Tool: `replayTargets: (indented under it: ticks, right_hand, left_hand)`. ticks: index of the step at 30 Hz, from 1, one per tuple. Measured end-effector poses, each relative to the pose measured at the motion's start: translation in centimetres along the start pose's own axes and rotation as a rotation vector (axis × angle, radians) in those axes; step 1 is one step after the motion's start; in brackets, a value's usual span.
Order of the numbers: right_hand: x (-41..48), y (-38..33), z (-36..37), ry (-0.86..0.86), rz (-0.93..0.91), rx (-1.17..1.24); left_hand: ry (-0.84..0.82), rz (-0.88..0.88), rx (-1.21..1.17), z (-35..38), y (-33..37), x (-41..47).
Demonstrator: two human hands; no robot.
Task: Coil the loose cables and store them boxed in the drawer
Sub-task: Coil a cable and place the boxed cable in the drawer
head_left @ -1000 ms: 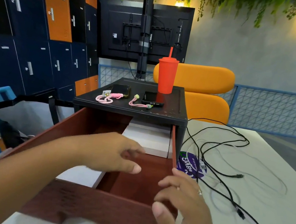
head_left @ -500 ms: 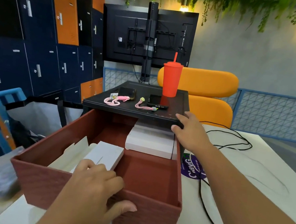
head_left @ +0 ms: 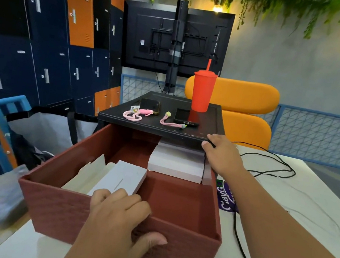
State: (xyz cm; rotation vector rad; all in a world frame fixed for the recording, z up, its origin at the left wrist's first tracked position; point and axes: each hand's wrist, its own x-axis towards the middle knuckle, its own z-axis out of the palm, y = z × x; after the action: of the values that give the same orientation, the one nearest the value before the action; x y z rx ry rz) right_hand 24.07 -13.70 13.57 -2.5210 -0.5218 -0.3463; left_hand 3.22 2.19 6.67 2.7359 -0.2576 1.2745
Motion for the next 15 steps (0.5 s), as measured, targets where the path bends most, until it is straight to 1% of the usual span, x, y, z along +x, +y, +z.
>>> replayTargets:
  ticks: [7, 9, 12, 15]
  right_hand:
    - [-0.2, -0.7, -0.5, -0.024, 0.017, 0.034]
    - [0.0, -0.7, -0.4, -0.032, 0.030, 0.042]
    - [0.1, -0.6, -0.3, -0.034, 0.039, 0.047]
    - [0.1, -0.4, -0.3, -0.032, 0.047, 0.047]
  left_hand:
    - [-0.127, -0.080, -0.052, 1.8, -1.5, 3.4]
    - [-0.159, -0.098, -0.032, 2.8, -1.9, 4.7]
    - [-0.272, -0.165, -0.008, 4.0, -2.2, 6.7]
    - [-0.363, -0.190, 0.000, 4.8, -2.4, 8.5]
